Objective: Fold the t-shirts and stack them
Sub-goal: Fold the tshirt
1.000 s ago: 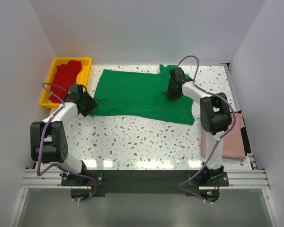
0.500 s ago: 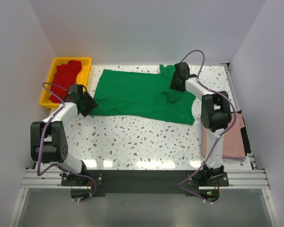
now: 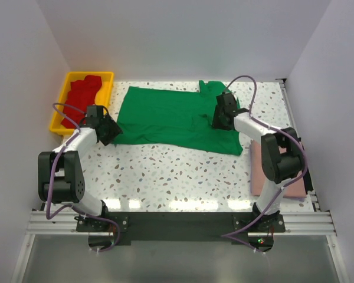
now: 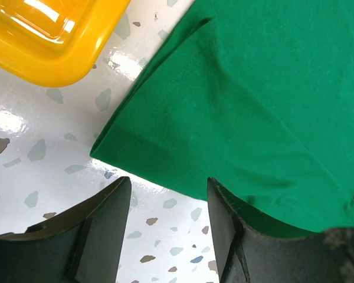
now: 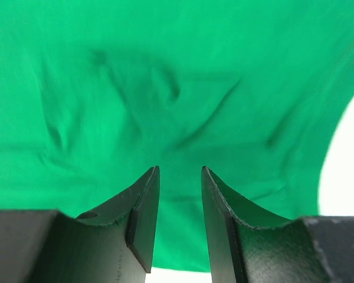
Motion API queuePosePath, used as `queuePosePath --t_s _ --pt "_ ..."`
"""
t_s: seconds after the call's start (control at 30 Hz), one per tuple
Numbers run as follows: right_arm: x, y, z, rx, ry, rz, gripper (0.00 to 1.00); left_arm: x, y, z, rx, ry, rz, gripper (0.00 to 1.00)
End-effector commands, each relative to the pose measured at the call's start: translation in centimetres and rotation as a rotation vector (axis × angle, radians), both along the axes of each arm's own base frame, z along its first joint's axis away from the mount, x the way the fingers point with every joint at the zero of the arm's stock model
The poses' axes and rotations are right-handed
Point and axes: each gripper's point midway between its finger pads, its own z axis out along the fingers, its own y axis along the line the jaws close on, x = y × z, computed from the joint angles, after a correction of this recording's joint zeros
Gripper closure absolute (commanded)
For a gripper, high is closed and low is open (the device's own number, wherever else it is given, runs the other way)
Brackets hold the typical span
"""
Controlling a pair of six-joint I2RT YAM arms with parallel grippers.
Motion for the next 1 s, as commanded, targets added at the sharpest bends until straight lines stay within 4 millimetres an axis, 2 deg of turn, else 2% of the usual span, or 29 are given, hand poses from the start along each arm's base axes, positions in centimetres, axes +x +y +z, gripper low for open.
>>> queuePosePath --t_s 0.0,0.13,0.33,0.47,0.53,0.57,0.73,0.97 --pt "-0.8 1.2 -1.8 -0.009 0.015 0.025 0.63 1.0 0.2 1.0 0.001 -0.04 -0.015 0.41" --pt "-0.6 2.1 -2.9 -0.014 0.031 0.038 0.63 0.9 0.2 0.9 0.003 -0.039 -0.015 0.41" --pt "1.5 2.0 -3.6 -0.059 0.04 0.011 0.64 0.8 0.2 1.0 0.004 -0.04 -0.017 0.41" --pt "3.4 1.7 -2.5 -0.094 0.005 -0.013 0.64 0.9 0.2 1.1 0.006 -0.042 -0.019 0.41" --pt "3.8 1.6 -2.6 -0.114 0.011 -0.012 0.64 0.9 0.3 1.1 0.006 -0.042 -0.02 0.41" --pt "4.6 1.7 -2.0 -0.119 -0.008 -0.02 0.64 0.9 0.2 1.1 0.004 -0.039 -0.021 0.41" --pt "6.3 1.0 -1.9 -0.13 -0.024 -0.049 0.64 1.1 0.1 1.1 -0.001 -0.041 -0.027 0.41" --pt "10.0 -0.7 -1.3 -0.119 -0.108 -0.117 0.64 1.1 0.1 1.2 -0.002 -0.041 -0.032 0.41"
